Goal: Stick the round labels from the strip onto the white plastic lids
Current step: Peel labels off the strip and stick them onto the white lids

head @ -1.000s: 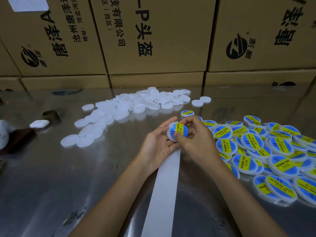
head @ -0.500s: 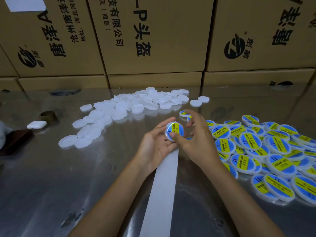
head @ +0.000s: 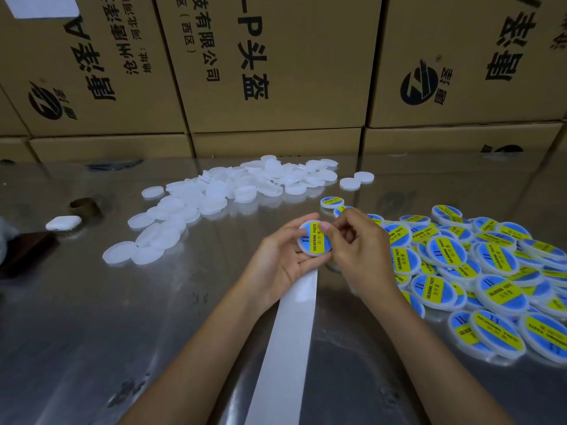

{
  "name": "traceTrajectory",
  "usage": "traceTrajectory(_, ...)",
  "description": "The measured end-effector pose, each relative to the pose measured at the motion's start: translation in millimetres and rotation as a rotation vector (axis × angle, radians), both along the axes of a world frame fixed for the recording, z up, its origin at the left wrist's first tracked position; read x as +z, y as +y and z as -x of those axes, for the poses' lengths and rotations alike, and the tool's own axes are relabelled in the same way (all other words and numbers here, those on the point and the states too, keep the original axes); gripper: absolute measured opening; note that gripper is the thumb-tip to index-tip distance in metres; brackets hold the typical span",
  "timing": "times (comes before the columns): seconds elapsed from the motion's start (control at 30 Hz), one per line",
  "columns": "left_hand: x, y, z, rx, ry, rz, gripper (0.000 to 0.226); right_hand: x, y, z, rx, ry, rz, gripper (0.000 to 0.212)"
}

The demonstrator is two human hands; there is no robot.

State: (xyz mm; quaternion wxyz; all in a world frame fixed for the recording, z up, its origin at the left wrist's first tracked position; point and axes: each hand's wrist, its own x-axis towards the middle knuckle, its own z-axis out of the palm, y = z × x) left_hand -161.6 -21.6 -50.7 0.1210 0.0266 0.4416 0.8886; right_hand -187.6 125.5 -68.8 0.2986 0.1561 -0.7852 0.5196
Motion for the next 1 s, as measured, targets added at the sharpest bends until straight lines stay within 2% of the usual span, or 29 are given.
traceTrajectory(0.2, -3.3, 1.6, -0.1, 0.187, 0.064, 0.156, 0.024, 2.7, -2.4, -3.4, 0.081, -0.081, -0.020, 0.019)
traceTrajectory(0.33, -5.3, -0.4, -0.3, 0.311, 0.061, 0.206, 0.021, 3.0, -9.7, -10.5, 0.141, -0.129, -0.127, 0.038)
traceTrajectory(0.6, -5.0, 1.9, 0.1, 0.172, 0.092, 0.120, 0.023, 2.3, -6.0, -3.1, 0.045, -0.083, 0.017, 0.021)
traceTrajectory(0.77, -6.9, -2.4, 0.2, 0.015, 0.155, 0.147, 0.045, 1.6, 2.7, 0.0, 0.041, -0.131, 0.058, 0.016)
traceTrajectory(1.0, -7.1, -4.0, -0.8, 0.255, 0.159, 0.290, 0.038, 11.0, -6.4, -13.1, 0.183, -0.210, 0.040, 0.016)
